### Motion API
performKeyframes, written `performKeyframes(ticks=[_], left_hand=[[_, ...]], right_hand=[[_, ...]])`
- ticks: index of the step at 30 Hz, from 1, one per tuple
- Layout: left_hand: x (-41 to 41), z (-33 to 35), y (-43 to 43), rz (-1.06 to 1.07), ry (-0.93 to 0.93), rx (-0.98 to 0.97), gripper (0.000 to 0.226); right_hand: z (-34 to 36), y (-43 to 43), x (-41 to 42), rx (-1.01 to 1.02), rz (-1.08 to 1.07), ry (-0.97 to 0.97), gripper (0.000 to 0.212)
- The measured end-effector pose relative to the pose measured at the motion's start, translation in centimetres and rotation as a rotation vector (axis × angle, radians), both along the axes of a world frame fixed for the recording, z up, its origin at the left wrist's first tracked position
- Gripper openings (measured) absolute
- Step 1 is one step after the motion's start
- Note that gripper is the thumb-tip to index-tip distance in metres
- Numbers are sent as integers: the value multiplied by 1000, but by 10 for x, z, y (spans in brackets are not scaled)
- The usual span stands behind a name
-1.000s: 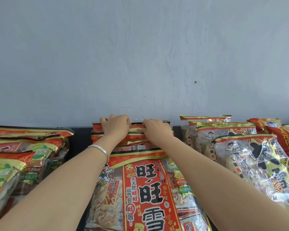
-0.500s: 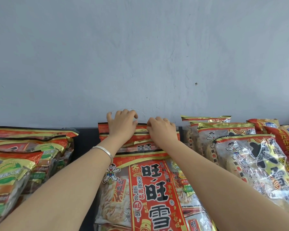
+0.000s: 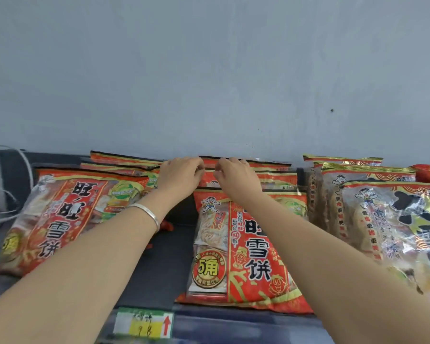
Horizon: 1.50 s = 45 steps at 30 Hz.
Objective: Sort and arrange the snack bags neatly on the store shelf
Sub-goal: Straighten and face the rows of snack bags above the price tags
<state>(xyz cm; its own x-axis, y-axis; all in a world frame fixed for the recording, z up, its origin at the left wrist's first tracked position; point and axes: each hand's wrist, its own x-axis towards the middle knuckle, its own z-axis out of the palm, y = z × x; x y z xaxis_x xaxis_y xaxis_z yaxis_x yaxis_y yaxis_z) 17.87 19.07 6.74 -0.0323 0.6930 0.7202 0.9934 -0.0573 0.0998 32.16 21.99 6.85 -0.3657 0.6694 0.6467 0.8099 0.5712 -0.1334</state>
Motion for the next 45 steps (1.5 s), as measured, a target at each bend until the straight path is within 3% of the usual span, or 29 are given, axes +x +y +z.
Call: performKeyframes(ticks=[16,22,29,36,38,45], left_hand=[[-135,-24,-98,182,-8,-52,25],[-207,-27,-91,181,-16,-52,37],[-266,-40,-74,164,-201,-67,53],[-284,-67,-70,95,-529,-132,88],[-286,-71,-69,61,-533,-143,90],[-284,-81,-71,189,-362,-90,86]], right_hand=[[-6,-67,-127,-69,232,-44,32],[-6,-63,-193,-44,129,-125,39],[-12,-57,-250,-95,-57,-178,47],[-11,-51,-269,-154,-208,-59,24],[-6,-46,-271,-150,-225,-99,13],[6,-14,-274,-246,-163,-112,12]])
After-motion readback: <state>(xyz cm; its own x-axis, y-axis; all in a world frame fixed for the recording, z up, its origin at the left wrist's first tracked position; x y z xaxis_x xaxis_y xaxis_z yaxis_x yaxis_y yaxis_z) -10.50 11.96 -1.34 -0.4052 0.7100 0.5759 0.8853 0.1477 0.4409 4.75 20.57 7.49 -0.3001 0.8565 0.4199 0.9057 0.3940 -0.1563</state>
